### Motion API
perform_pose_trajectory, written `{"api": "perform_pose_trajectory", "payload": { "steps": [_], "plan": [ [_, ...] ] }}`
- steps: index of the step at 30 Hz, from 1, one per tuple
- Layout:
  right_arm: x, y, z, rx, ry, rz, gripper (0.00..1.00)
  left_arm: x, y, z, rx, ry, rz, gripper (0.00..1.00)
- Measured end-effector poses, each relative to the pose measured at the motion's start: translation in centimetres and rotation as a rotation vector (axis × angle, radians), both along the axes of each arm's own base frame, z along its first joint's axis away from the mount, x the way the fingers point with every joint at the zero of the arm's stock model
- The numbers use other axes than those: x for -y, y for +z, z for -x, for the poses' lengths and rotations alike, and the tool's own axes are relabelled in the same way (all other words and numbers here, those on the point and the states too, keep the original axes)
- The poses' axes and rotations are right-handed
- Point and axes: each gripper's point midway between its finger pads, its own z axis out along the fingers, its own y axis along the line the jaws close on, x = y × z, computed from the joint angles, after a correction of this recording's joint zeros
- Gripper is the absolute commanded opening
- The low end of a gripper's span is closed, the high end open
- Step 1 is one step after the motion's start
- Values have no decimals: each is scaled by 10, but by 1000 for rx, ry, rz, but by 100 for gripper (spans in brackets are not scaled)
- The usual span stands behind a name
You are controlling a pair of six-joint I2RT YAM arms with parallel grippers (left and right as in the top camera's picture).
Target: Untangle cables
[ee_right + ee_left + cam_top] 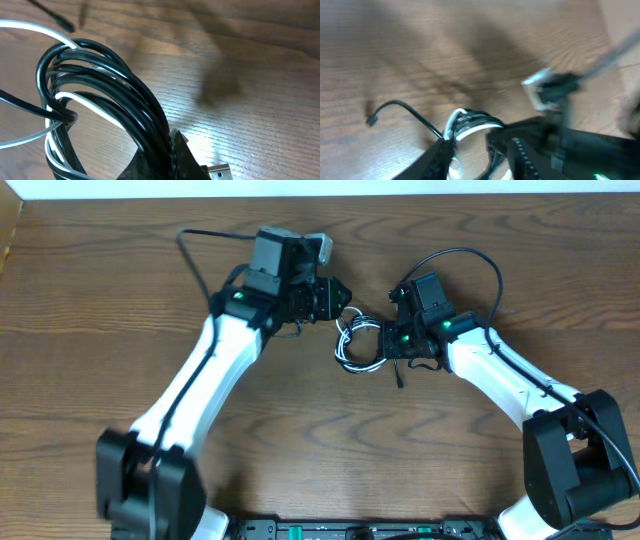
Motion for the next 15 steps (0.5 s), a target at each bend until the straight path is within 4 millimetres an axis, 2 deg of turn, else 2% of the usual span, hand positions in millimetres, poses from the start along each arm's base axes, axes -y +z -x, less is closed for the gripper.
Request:
{"api": "perform_pose_trajectory", "payload": {
  "steps": [4,9,12,15],
  "plan": [
    [-2,0,2,1,23,-6,1,3,-25,-8,-32,-3,-14,54],
    [-3,1,2,2,32,-11,1,4,-36,-10,-43,-13,-27,52],
    [-4,1,2,2,36,-11,1,4,-45,-11,-57,-19,-36,41],
    [-4,1,2,2,36,-12,1,4,-54,-11,-70,-26,-47,38]
  ]
}}
